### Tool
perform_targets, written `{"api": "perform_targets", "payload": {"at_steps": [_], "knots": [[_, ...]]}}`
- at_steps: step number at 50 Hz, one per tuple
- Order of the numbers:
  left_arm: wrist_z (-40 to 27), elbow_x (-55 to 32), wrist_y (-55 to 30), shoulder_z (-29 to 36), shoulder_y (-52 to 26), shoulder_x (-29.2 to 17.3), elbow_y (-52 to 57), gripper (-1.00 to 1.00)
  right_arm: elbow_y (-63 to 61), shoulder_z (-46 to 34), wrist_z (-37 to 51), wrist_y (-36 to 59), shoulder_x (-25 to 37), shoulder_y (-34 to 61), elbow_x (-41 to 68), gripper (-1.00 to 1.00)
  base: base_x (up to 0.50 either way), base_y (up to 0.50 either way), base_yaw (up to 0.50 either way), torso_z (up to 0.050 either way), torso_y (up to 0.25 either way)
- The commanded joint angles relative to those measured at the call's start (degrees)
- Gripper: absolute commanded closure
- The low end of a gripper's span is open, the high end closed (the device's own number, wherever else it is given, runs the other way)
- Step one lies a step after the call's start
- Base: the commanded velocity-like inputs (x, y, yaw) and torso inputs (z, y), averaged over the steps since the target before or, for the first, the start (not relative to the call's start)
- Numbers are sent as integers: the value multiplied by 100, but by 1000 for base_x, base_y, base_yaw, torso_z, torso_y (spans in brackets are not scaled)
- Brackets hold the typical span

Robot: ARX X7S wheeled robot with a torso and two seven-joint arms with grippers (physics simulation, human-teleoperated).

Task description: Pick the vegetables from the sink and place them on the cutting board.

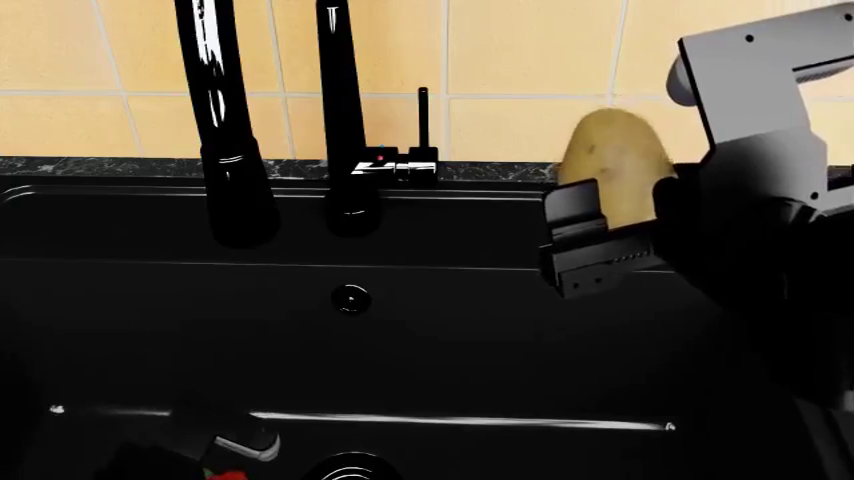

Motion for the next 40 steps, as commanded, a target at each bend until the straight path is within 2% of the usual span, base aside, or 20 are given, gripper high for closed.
{"api": "perform_targets", "payload": {"at_steps": [1,22,23,36,38,40], "knots": [[205,267,816,-31,-365,445,-1619,-100,-1,44,-145,-69,-31,-49,-66,100,0,0,0,0,0],[284,809,745,-478,-221,602,-1639,-100,-37,72,-102,-144,59,-175,40,100,0,0,0,0,0],[270,816,743,-520,-231,608,-1639,100,-46,78,-96,-148,65,-194,51,100,0,-3,-3,0,0],[230,823,786,-832,-346,539,-1578,100,-34,87,-49,-159,76,-158,122,100,0,-1,-1,0,0],[205,770,497,-860,-226,407,-1067,100,-32,82,-42,-158,78,-151,129,100,0,-1,0,0,0],[78,647,-236,-923,154,127,277,100,-32,81,-38,-163,77,-144,137,100,0,0,0,0,0]]}}
